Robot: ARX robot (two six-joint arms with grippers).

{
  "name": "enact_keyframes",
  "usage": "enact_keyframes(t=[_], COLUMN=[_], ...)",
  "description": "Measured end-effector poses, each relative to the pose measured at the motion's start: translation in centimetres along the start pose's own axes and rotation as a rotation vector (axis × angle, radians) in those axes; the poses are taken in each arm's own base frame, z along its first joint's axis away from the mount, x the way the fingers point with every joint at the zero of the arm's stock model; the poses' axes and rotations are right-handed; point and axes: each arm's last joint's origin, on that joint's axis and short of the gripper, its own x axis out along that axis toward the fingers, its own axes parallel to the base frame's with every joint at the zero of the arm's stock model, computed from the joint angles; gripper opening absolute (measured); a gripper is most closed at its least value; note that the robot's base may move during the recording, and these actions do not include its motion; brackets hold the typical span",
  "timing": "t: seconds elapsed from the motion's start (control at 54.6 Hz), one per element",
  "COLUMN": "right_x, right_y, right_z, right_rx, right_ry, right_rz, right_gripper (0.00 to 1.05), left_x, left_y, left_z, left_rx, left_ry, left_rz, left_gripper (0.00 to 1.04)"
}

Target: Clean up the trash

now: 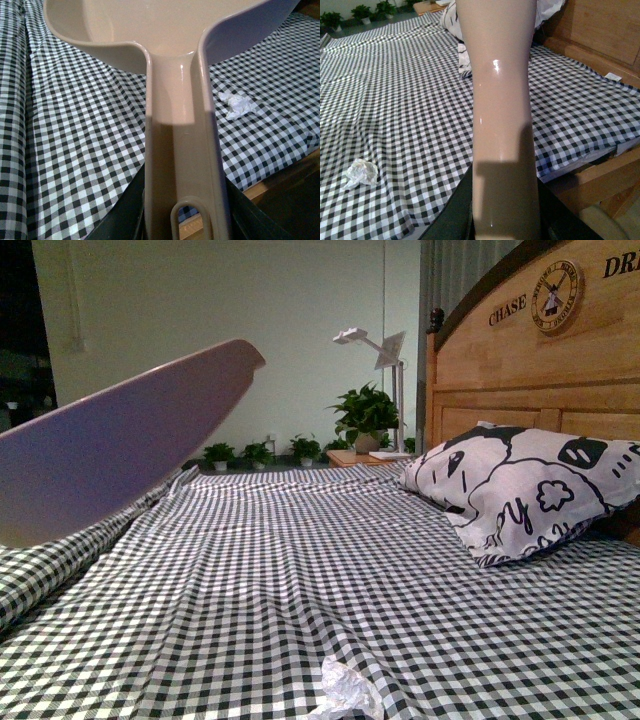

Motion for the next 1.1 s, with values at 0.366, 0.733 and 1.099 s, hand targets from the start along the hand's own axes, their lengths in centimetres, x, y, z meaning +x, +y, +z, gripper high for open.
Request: enact_keyframes(t=[0.366, 0.733, 1.099], right_x=[0.0, 0.0, 0.0], right_y=[0.0, 0.0, 0.0], right_z=[0.0, 0.0, 0.0], right_rx=[0.0, 0.0, 0.0], right_ry=[0.0, 0.0, 0.0], right_rz=[0.0, 0.0, 0.0], right_gripper=[0.19, 0.19, 0.19], left_x=[2.0, 3.2, 5.8], left_y=[2.4, 4.9, 6.3], left_z=[-1.8, -5.5, -7.3], left_rx=[0.238, 0.501, 0.673], left_ry=[0.066, 0.208, 0.275], left_rz=[-0.075, -0.161, -0.2], left_gripper=[0.27, 0.27, 0.27])
